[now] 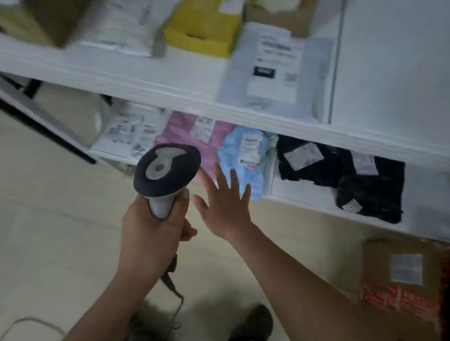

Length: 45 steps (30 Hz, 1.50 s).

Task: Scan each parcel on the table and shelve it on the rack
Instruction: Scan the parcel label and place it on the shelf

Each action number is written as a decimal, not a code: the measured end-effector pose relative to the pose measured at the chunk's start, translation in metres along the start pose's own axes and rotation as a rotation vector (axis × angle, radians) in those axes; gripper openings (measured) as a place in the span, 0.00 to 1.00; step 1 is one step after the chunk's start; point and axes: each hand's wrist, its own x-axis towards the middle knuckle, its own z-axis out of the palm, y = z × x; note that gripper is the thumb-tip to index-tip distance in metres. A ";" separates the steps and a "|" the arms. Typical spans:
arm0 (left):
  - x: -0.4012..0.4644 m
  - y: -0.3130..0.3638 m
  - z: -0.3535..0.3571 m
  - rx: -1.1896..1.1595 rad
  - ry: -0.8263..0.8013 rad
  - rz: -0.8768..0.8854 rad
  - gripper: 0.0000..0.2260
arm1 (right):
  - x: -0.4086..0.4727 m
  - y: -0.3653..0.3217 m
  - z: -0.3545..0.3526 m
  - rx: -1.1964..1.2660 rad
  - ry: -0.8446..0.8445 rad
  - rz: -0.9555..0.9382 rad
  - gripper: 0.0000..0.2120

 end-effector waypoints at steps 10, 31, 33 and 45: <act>0.070 0.002 -0.294 -0.143 0.315 -0.001 0.13 | 0.059 -0.310 0.024 -0.172 -0.109 -0.240 0.28; 0.274 -0.033 -0.552 -0.265 0.496 -0.145 0.18 | 0.286 -0.671 0.060 -0.195 -0.190 -0.501 0.28; 0.296 -0.021 -0.578 -0.292 0.506 -0.127 0.18 | 0.307 -0.693 0.068 -0.191 -0.200 -0.454 0.28; 0.473 0.008 -0.754 -0.243 0.296 0.044 0.17 | 0.453 -0.821 0.087 -0.117 -0.093 -0.170 0.29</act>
